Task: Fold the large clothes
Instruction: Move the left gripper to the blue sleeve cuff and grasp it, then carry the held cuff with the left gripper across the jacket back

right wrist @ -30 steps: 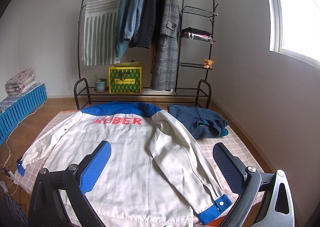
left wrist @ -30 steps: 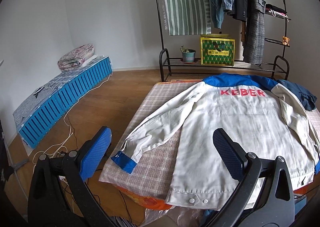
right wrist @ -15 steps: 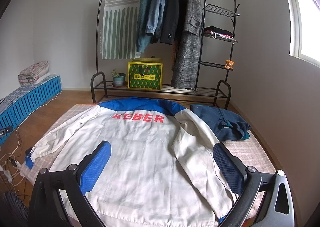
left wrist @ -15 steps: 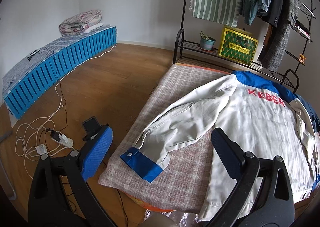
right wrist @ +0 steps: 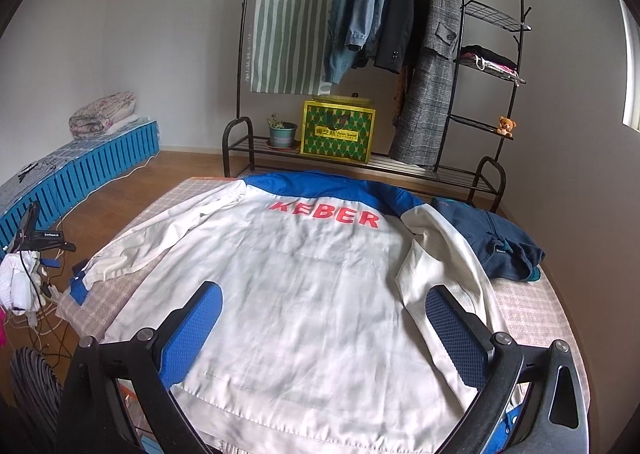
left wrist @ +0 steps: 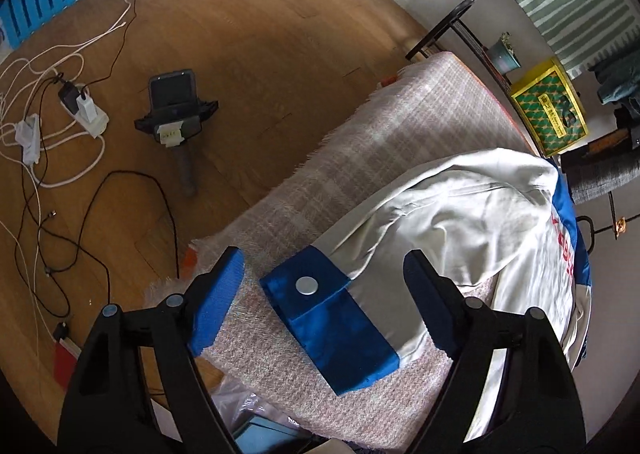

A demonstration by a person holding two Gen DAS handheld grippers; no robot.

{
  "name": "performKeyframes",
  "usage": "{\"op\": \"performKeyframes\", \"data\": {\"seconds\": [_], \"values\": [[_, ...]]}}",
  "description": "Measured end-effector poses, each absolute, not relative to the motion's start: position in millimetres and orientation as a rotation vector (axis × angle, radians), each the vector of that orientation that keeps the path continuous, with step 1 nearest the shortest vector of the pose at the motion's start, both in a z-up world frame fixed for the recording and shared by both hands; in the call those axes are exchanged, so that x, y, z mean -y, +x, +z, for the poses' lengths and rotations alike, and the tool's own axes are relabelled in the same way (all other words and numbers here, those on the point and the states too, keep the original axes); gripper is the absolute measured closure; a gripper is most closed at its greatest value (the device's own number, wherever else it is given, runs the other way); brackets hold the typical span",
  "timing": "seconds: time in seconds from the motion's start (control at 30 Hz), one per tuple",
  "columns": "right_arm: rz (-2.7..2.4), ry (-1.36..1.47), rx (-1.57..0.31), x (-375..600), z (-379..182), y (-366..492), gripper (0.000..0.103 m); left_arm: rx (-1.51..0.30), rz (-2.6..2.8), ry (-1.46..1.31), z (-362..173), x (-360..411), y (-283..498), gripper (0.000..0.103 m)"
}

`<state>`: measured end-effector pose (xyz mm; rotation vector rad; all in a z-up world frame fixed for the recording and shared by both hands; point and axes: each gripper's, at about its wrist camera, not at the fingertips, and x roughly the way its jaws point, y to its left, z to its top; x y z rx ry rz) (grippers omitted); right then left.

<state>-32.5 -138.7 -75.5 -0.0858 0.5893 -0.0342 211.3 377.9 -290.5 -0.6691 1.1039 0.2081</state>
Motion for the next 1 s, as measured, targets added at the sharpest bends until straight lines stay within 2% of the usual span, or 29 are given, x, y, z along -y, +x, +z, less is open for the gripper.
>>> {"op": "performKeyframes", "data": {"seconds": [0.1, 0.23, 0.33, 0.37, 0.4, 0.47, 0.57, 0.83, 0.93, 1.0], "values": [[-0.013, -0.097, -0.603, 129.0, -80.2, -28.4, 0.0, -1.141, 0.217, -0.717, -312.0, -385.3, 212.1, 0.034], [0.009, -0.117, -0.613, 117.7, -84.2, -24.7, 0.0, -1.167, 0.19, -0.778, -331.0, -384.1, 214.0, 0.046], [0.019, -0.139, -0.617, 111.1, -85.4, -23.7, 0.0, -1.159, 0.174, -0.812, -338.4, -382.4, 215.1, 0.06], [0.022, -0.144, -0.618, 109.3, -85.5, -23.7, 0.0, -1.15, 0.183, -0.808, -338.1, -381.7, 214.9, 0.072], [0.026, -0.147, -0.618, 108.2, -85.9, -23.9, 0.0, -1.141, 0.186, -0.804, -337.0, -380.8, 214.6, 0.087], [0.033, -0.146, -0.622, 107.4, -86.5, -24.3, 0.0, -1.113, 0.191, -0.776, -331.2, -377.5, 214.0, 0.097], [0.038, -0.143, -0.633, 107.4, -88.8, -22.9, 0.0, -1.053, 0.183, -0.705, -312.9, -369.6, 210.1, 0.101], [0.105, -0.092, -0.699, 107.3, -112.9, -5.1, 0.002, -0.923, 0.133, -0.537, -252.3, -331.7, 190.8, 0.102], [0.147, -0.046, -0.751, 107.6, -126.8, 10.1, 0.009, -0.872, 0.072, -0.486, -226.4, -309.5, 178.2, 0.102], [0.172, 0.011, -0.791, 110.8, -135.2, 24.3, 0.017, -0.842, 0.03, -0.441, -210.1, -291.1, 169.1, 0.102]]}}
